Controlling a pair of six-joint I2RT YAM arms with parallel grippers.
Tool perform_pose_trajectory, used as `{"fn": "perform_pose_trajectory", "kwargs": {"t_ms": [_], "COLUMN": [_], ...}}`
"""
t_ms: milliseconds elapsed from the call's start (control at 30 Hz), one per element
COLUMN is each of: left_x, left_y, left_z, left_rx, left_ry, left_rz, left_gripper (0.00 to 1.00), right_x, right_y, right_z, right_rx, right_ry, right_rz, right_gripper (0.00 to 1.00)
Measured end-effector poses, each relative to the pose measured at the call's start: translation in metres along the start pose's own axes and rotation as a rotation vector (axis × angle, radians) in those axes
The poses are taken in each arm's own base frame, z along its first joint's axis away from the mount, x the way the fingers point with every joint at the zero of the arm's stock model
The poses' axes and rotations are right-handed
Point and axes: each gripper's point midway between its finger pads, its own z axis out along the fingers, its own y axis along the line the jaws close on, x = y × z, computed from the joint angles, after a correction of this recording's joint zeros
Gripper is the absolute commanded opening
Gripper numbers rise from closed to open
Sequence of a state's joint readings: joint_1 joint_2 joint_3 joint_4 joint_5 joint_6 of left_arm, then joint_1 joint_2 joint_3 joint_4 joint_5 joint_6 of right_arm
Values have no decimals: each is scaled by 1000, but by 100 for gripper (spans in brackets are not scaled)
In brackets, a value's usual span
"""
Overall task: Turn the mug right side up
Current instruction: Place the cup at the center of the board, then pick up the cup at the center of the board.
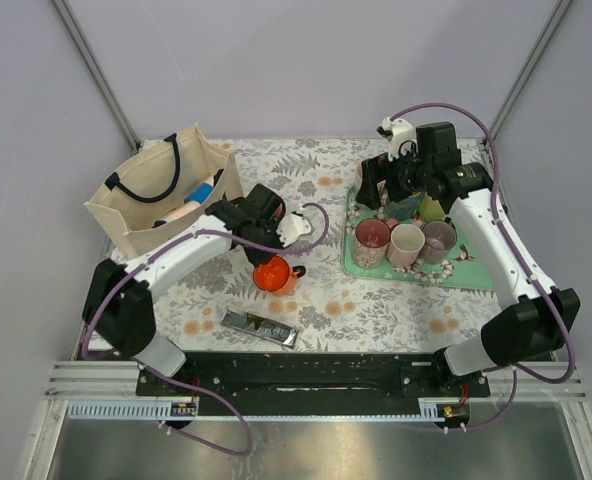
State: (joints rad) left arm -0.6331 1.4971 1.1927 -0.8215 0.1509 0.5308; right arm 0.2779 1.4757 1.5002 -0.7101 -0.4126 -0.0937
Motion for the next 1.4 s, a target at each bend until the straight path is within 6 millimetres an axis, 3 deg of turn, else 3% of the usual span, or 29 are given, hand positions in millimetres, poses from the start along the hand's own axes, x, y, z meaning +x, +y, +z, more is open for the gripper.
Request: {"fn": "perform_pose_trajectory", "kwargs": {"t_ms": [233,300,467,633,733,867,1033,1167,1267,1400], "left_x": [3,5,-3,-11,-14,-27,-42,-45,-35,-12], "left_y": [3,2,4,6,8,23,61,68,65,79], "left_z": [28,31,38,34,25,-14,-97,-150,-171,-180], "left_rx": [39,47,56,46,39,-15,-171,-304,-354,-422], "left_ry": [140,168,213,199,184,75,-179,-322,-362,-345], "left_rz": [-153,-188,-276,-320,-343,-404,-491,-464,-465,-524], "left_gripper": [1,18,32,42,54,71,75,79,80,80], "right_x": [5,10,17,20,27,42,64,93,117,132], "right_y": [-6,-2,6,10,17,38,75,104,119,142], "right_z": [-37,-46,-59,-55,-50,-37,-11,21,48,75], "right_rx": [78,79,63,21,-27,-104,-229,-320,-356,-376], "right_ry": [-1,-6,-25,-12,16,81,168,273,366,421], "right_rz": [-174,-197,-238,-267,-296,-381,-519,-607,-628,-607], "right_gripper": [100,99,100,100,99,99,97,90,86,83]}}
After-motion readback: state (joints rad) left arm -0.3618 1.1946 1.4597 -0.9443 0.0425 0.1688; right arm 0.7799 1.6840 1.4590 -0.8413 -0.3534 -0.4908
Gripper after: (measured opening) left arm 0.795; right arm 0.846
